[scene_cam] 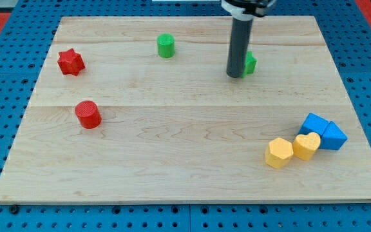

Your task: Separate the blue blocks from heart

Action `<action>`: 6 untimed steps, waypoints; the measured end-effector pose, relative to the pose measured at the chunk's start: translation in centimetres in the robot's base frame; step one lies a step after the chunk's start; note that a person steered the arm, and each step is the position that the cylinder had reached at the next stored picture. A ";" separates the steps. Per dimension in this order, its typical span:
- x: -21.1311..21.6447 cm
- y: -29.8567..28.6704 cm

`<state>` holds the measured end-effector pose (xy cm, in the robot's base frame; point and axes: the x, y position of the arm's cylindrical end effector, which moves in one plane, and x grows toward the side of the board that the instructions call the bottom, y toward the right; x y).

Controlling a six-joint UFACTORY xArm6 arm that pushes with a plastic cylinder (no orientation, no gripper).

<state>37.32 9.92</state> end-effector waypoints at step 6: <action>11.7 6.6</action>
